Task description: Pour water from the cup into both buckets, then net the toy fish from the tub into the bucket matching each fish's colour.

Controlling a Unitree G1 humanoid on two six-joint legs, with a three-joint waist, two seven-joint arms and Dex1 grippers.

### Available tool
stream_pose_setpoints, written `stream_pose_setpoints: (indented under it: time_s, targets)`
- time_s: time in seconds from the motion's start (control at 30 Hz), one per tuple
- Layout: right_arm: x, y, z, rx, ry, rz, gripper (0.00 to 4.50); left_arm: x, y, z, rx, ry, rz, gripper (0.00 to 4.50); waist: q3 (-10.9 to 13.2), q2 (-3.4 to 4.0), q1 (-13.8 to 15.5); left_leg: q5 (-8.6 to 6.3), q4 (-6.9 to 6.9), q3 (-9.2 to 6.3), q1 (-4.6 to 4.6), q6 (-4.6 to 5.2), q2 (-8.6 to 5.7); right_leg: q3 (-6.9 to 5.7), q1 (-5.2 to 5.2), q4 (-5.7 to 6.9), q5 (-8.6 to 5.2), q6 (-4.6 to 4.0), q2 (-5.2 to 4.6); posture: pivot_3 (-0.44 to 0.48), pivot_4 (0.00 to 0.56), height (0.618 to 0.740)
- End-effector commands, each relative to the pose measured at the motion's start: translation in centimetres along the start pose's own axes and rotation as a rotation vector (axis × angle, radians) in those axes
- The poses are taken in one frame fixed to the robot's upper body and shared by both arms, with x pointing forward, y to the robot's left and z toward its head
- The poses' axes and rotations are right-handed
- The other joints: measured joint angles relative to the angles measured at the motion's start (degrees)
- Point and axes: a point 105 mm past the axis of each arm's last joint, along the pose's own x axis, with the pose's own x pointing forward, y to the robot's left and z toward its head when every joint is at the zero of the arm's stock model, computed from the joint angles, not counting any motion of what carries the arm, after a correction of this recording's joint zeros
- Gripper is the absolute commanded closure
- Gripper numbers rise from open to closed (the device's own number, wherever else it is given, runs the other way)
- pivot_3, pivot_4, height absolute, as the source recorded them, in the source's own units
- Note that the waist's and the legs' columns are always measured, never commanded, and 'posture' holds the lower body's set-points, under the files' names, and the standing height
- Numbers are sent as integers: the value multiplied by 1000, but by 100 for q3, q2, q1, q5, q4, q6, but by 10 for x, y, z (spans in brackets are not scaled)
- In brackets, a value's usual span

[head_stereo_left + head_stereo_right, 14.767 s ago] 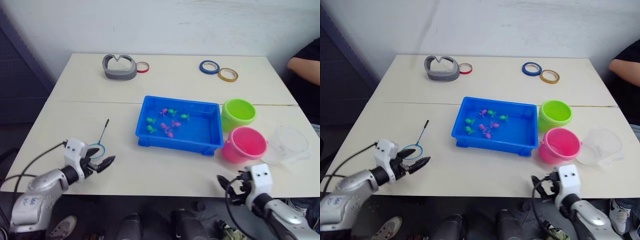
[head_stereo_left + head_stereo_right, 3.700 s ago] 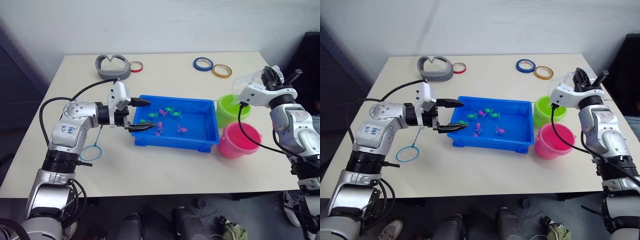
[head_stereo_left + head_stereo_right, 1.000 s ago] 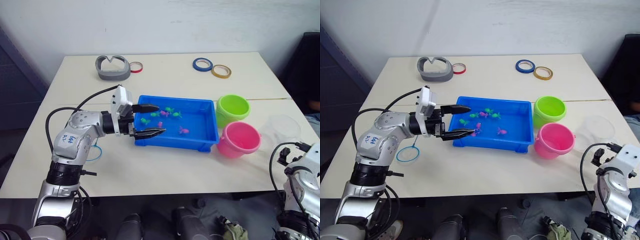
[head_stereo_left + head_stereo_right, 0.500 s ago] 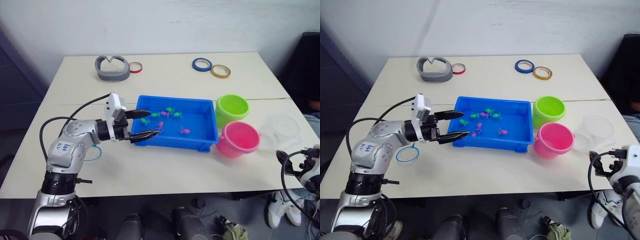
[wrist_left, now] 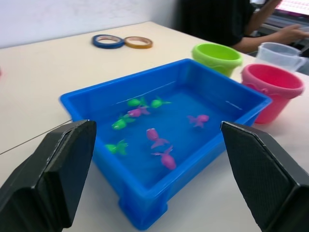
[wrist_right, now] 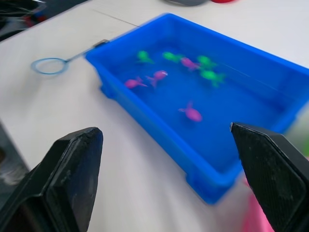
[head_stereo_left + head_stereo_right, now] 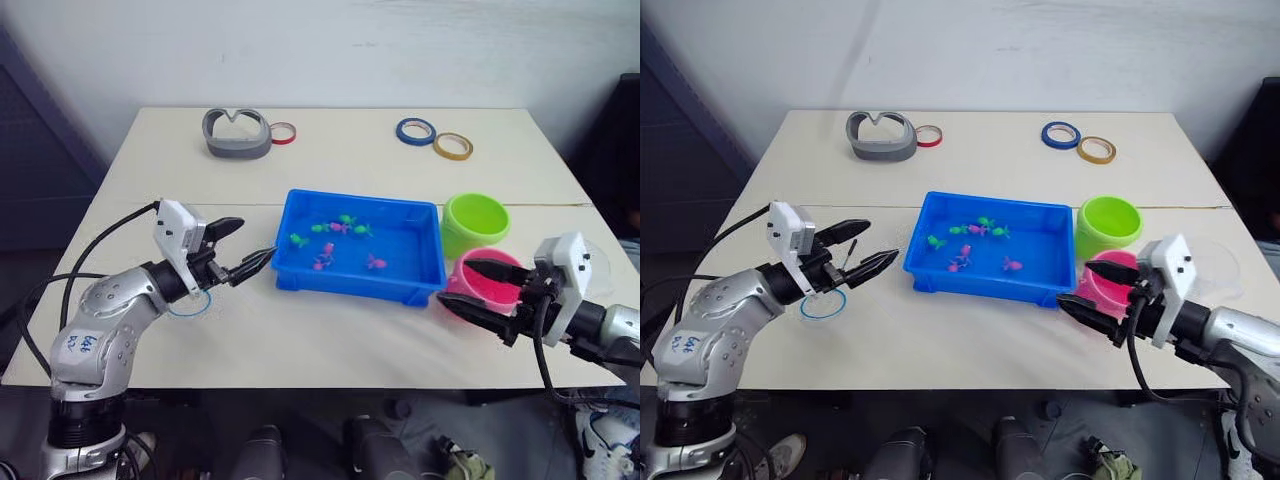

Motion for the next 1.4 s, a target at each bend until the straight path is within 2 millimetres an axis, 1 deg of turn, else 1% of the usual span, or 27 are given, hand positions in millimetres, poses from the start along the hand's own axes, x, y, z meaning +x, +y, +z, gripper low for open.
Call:
stream_pose_setpoints:
  time_s: [0.03,0.17,0.23,0.37,0.57,0.77,0.83,1.03,1.17,1.3,1.4]
  targets:
    - [11,10,6,-64,-21,88,40,-14,16,7,44,-24,140,0,0,0,9,0,0,-1,0,0,0,-1,0,0,0,0,0,0,150,740]
    - [23,23,-3,-118,9,193,40,-33,38,-5,13,7,314,0,0,0,8,-1,-2,-2,0,0,0,-3,-1,-2,0,0,-2,0,150,740]
    - [27,25,-6,-148,16,212,40,-43,49,-14,-7,39,386,0,2,-3,7,-2,-3,-2,-1,1,0,-5,-1,-2,0,0,-4,0,150,740]
    - [34,25,-7,-197,3,220,40,-54,64,-25,-20,79,448,0,2,-5,8,-2,0,-3,0,1,0,-8,-2,-2,1,-2,-5,0,150,740]
    - [42,31,-7,-256,-17,231,40,-60,85,-47,-38,167,496,0,2,-6,8,-4,-6,-15,-1,-2,0,-25,-2,-2,2,-4,-12,0,150,740]
    - [44,40,-6,-275,-40,241,40,-59,108,-68,-45,236,532,0,2,-6,12,-4,-7,-32,-3,-3,0,-47,-1,-1,3,-6,-21,0,150,740]
    - [45,44,-4,-291,-60,241,40,-54,113,-73,-60,236,527,0,2,-6,13,-5,-9,-39,-5,-4,-1,-55,-1,0,3,-7,-24,0,150,740]
    - [46,47,-1,-321,-88,234,40,-35,118,-86,-92,238,498,0,2,-7,15,-6,-9,-52,-13,-6,-3,-74,-2,-1,3,-6,-32,0,150,740]
    - [47,49,0,-327,-97,232,40,-17,109,-102,-100,276,452,0,2,-7,17,-6,-8,-56,-15,-7,-5,-79,-3,1,4,-6,-34,0,150,740]
    - [47,49,0,-334,-100,227,40,-9,101,-119,-127,326,445,0,2,-7,12,-6,-8,-56,-15,-7,-5,-80,-4,3,4,-6,-32,0,150,740]
    - [46,48,0,-338,-100,223,40,-9,99,-129,-160,349,479,0,1,-8,16,-6,-6,-57,-15,-7,-5,-80,-4,5,4,-5,-32,0,150,740]
